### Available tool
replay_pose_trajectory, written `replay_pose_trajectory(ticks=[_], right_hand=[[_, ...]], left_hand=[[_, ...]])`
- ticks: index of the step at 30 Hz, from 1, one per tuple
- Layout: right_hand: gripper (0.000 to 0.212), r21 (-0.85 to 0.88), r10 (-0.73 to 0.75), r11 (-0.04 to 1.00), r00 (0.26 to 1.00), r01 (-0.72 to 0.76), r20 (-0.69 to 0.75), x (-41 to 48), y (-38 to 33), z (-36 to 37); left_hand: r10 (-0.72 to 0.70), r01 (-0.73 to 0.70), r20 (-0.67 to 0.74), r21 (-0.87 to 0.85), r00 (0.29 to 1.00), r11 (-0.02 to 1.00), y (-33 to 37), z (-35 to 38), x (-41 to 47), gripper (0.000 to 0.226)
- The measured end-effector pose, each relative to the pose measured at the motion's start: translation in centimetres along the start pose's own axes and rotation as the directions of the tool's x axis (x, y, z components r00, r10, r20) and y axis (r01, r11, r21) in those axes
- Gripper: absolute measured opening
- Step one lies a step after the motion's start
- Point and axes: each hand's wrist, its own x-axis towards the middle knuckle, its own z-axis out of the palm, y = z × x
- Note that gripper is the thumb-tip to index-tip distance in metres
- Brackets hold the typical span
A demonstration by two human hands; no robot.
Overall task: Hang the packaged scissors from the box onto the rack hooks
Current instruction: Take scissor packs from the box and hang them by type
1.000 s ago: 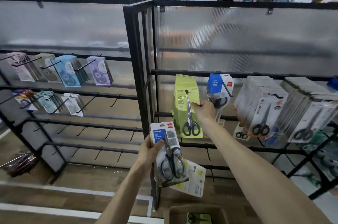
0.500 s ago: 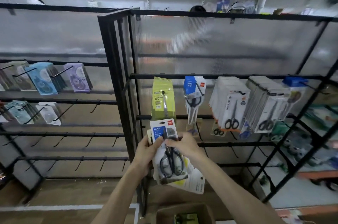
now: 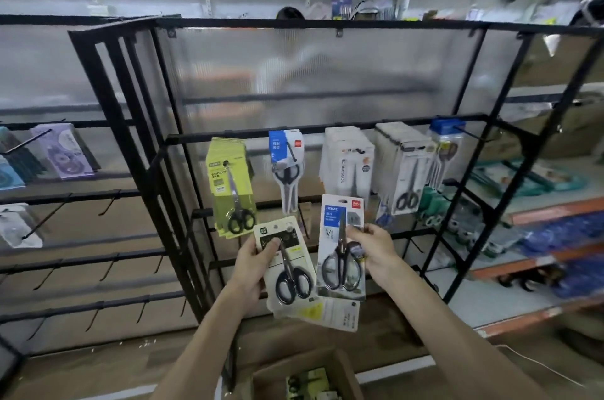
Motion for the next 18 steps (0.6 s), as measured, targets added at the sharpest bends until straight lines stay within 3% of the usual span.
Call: replay_pose_trajectory(ticks=[7,18], right_hand=[[0.009,0.052,-0.021,0.998,1.0,0.02,0.018,3.1,-0.7,-7.1],[0.007,-0.106,0.009,0.994,0.998,-0.003,0.059,10.3,-2.9,-18.6]], left_hand=[[-0.036,0.036,-0.016,0.023,0.999,0.999,-3.0,7.2,1.6,0.01],[-0.055,0.058,-0.098,0.034,0.994,0.998,-7.9,19.6,2.9,0.019]])
